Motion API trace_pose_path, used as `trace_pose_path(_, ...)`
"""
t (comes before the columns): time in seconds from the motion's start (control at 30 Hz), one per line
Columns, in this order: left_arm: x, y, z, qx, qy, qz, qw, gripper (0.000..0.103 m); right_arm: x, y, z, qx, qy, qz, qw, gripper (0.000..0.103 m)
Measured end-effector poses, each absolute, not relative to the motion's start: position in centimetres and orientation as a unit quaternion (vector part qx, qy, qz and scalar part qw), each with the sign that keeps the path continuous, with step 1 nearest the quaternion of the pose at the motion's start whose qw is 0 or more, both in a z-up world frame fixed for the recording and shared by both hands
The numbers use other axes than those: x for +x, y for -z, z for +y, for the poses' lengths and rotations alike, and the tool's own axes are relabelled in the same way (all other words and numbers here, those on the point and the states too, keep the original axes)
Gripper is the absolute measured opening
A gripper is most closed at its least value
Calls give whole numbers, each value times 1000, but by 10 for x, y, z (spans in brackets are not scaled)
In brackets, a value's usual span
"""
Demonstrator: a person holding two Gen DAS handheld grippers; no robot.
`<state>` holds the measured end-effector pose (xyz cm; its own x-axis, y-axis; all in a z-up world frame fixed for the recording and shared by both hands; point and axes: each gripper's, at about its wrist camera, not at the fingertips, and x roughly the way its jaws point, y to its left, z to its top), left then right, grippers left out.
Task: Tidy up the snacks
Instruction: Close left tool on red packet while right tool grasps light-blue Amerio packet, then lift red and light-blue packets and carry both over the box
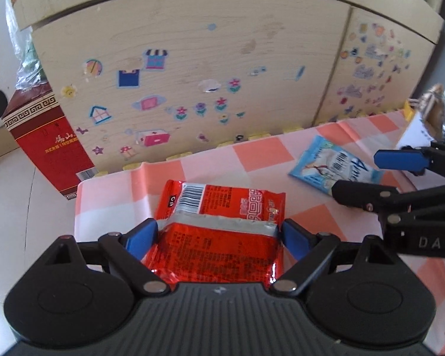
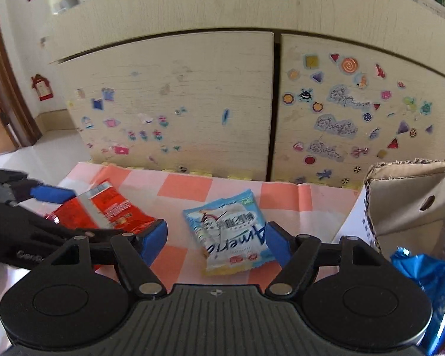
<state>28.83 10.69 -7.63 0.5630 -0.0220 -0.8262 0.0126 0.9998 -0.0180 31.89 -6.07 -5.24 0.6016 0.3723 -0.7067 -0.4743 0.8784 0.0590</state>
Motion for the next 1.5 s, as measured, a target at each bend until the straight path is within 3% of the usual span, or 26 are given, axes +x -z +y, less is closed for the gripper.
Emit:
trace_pose_path(0.37,283,84,104,26,40,470,882,94,337,78,-47,-106,-235,405,877,78)
trace_pose_path(0.53,286,85,101,28,33,469,882,94,338,74,-47,-106,-244,409,873,62)
trace_pose_path(0.63,287,84,101,18,34,472,881,86,338,70,-52,-96,-245,419,869,59)
trace_pose_path(0.7,286,82,100,16,33,472,881,76,336,67,-56,-90,-245,427,866,58)
trace_pose_path(0.77,284,80,100,16,32,474,880,73,332,63,-61,-83,-243,432,865,58)
trace_pose_path(1.5,220,24,80,-25,13,438,899,73,229,-12,-107,-86,-220,386,892,58)
